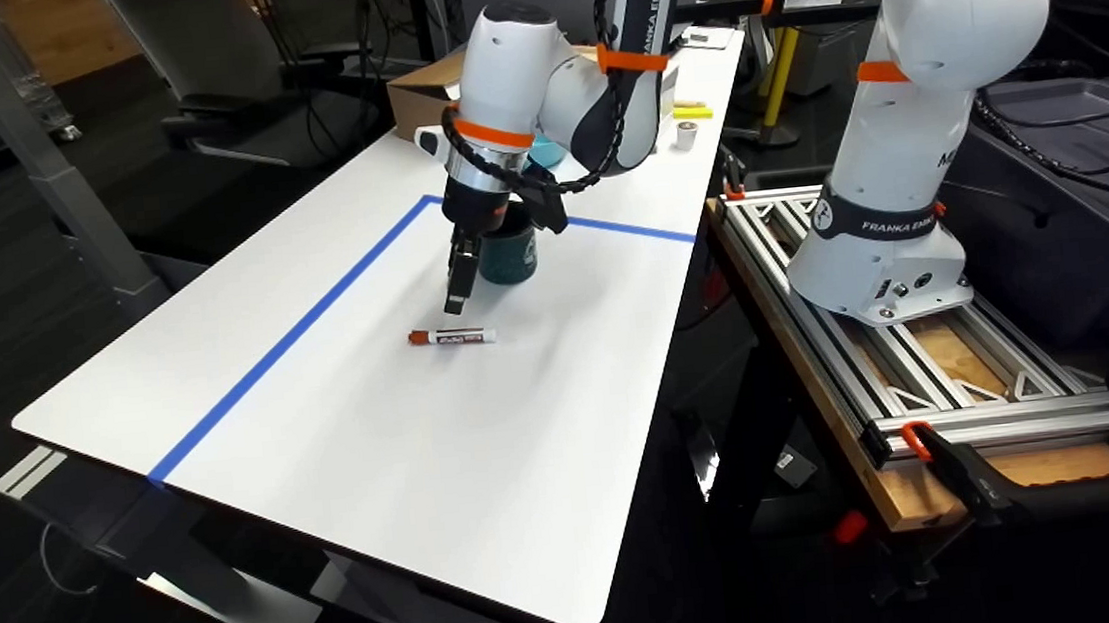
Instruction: Remove the marker from the cup and put it on the table
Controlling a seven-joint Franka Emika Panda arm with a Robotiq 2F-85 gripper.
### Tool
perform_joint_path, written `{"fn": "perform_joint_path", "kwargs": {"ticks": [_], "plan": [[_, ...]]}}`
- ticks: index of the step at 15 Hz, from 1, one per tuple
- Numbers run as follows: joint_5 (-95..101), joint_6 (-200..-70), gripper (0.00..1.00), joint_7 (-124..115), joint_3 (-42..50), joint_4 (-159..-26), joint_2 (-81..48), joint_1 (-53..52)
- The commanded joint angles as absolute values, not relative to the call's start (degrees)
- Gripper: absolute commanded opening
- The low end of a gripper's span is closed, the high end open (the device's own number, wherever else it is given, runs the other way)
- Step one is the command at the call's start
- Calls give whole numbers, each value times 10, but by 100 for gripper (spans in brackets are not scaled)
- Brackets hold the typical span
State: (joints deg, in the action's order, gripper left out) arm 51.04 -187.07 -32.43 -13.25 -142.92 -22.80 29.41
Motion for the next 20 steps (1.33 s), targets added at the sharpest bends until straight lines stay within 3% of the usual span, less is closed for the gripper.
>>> {"fn": "perform_joint_path", "kwargs": {"ticks": [1,4,6,10,11,20], "plan": [[495,-1838,100,-357,-137,-1463,-166,276],[484,-1794,100,-407,-140,-1486,-109,260],[362,-1771,100,-355,-94,-1512,-67,188],[349,-1646,100,-404,-153,-1520,-16,211],[388,-1688,100,-401,-137,-1494,-60,216],[385,-1682,100,-401,-138,-1496,-60,217]]}}
